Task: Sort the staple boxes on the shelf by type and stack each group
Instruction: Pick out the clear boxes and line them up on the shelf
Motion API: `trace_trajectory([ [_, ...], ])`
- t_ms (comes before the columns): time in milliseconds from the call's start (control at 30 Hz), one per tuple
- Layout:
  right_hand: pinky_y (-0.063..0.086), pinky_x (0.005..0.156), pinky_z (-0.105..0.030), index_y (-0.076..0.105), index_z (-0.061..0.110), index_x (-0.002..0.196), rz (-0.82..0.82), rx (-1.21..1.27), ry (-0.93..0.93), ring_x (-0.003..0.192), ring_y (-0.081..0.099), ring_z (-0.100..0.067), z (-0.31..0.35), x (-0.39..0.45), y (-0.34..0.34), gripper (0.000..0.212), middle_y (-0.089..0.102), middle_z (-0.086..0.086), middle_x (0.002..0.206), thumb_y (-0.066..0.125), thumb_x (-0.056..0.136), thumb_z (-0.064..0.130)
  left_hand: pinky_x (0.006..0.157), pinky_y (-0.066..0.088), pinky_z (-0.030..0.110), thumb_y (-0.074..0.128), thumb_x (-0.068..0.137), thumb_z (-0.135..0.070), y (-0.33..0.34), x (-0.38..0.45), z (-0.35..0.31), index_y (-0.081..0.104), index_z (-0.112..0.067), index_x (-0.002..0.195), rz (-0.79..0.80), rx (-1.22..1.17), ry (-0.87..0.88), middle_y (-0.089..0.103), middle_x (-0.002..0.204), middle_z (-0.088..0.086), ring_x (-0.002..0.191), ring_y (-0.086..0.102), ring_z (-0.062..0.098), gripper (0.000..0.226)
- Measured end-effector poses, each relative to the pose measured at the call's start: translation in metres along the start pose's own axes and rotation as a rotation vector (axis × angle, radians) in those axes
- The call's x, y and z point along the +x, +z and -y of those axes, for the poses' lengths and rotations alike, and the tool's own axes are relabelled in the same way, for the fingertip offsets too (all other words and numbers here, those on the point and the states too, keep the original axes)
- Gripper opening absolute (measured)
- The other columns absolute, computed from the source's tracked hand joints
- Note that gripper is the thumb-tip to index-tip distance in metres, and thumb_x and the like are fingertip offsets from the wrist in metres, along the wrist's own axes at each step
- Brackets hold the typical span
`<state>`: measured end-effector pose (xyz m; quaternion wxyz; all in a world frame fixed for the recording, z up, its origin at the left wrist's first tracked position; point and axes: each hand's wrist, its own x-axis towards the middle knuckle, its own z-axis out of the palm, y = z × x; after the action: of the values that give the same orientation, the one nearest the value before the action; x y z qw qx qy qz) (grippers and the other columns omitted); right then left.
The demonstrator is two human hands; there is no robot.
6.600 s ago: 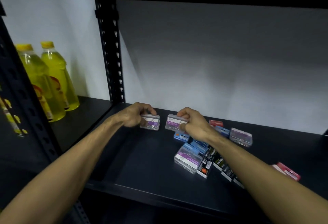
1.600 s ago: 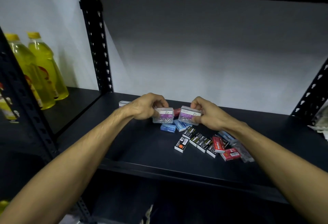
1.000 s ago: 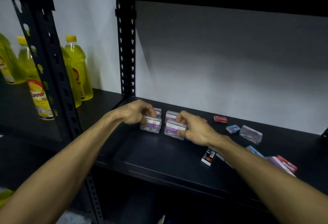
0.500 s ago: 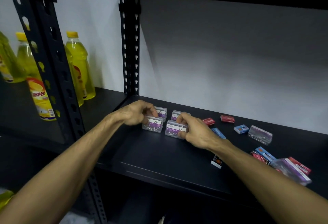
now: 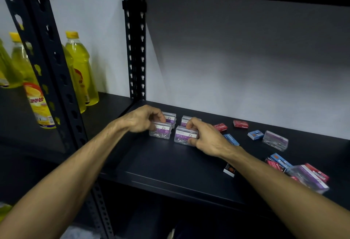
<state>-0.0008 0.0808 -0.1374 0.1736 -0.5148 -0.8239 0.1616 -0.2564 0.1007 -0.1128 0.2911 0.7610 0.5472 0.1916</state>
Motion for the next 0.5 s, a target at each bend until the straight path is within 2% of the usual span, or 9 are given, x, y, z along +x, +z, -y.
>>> trace_trajectory([
  [133, 0.054, 0.088, -0.040, 0.046, 0.035, 0.105, -0.006, -0.009, 0.000, 0.098, 0.063, -0.014, -0.0014, 0.0007, 0.0011, 0.034, 0.065, 0.006, 0.118, 0.072, 0.086, 0.025, 0.077, 0.054, 0.017, 0.068, 0.081, 0.009, -0.0001, -0.0006, -0.0010, 0.068, -0.015, 0.107, 0.001, 0.005, 0.002, 0.071, 0.106, 0.003, 0.098, 0.068, 0.017, 0.035],
  [267, 0.053, 0.089, -0.038, 0.048, 0.032, 0.108, -0.015, -0.017, -0.006, 0.100, 0.062, -0.015, -0.0014, -0.0003, 0.0006, 0.034, 0.064, 0.006, 0.120, 0.073, 0.086, 0.025, 0.081, 0.056, 0.024, 0.068, 0.082, 0.007, -0.0002, -0.0003, -0.0001, 0.068, -0.018, 0.106, -0.001, 0.024, 0.005, 0.071, 0.106, 0.003, 0.098, 0.068, 0.018, 0.034],
  [367, 0.052, 0.090, -0.038, 0.049, 0.030, 0.111, -0.028, -0.028, -0.019, 0.103, 0.060, -0.015, -0.0021, -0.0001, 0.0003, 0.035, 0.062, 0.005, 0.123, 0.073, 0.086, 0.025, 0.076, 0.053, 0.019, 0.068, 0.083, 0.005, -0.0002, -0.0006, -0.0016, 0.068, -0.018, 0.107, -0.002, 0.023, 0.002, 0.070, 0.105, 0.000, 0.098, 0.067, 0.015, 0.033],
  [500, 0.051, 0.089, -0.036, 0.050, 0.028, 0.118, -0.044, -0.040, -0.030, 0.102, 0.056, -0.011, -0.0031, -0.0011, -0.0009, 0.041, 0.057, 0.006, 0.126, 0.074, 0.085, 0.026, 0.077, 0.052, 0.020, 0.070, 0.083, 0.000, 0.0001, -0.0014, -0.0025, 0.068, -0.023, 0.106, -0.019, 0.007, -0.014, 0.070, 0.104, -0.002, 0.096, 0.067, 0.014, 0.032],
])
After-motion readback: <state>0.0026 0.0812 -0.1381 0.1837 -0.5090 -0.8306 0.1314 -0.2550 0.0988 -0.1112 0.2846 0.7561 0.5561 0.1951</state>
